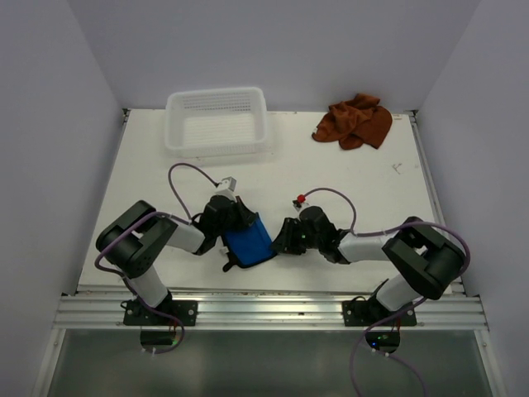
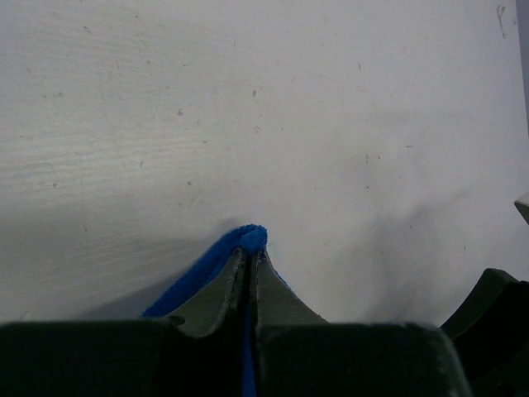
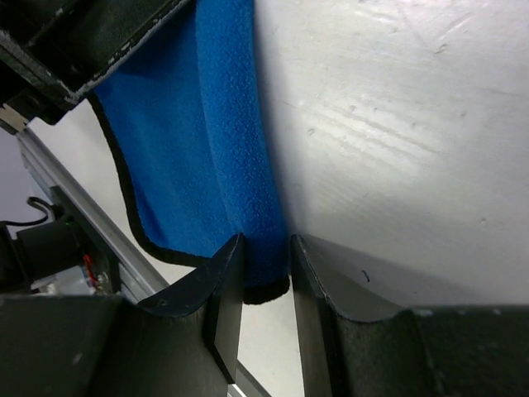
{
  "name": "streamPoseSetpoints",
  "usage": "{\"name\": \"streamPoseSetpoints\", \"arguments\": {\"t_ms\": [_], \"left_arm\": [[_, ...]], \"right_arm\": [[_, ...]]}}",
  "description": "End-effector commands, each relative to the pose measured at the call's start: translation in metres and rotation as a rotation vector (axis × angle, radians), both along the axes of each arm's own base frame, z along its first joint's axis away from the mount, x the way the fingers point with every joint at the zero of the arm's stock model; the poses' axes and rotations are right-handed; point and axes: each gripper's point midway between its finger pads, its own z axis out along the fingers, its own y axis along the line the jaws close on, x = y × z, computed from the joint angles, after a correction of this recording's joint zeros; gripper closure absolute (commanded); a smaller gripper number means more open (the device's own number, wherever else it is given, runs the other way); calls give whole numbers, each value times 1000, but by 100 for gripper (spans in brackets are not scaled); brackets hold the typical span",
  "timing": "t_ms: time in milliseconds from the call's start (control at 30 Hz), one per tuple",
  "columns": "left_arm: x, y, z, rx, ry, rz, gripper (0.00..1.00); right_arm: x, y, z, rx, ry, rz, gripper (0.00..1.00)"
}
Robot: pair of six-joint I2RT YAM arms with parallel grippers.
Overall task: Roll the towels
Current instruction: Roll the towel
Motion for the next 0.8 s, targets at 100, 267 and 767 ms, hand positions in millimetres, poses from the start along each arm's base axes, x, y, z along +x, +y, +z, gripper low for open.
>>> {"name": "streamPoseSetpoints", "arguments": {"t_ms": [100,267,767], "left_arm": [[-13,29,-30,102,78,70,100],[-13,29,-29,97,75,73,100],[-5,23,-7,93,65,65,96]], "right_arm": [[-26,-29,-41,-295,-24,67,70],[-29,-33,-48,-381,-50,95,76],[-6,-50,-21,-589,-243,67,100]]}}
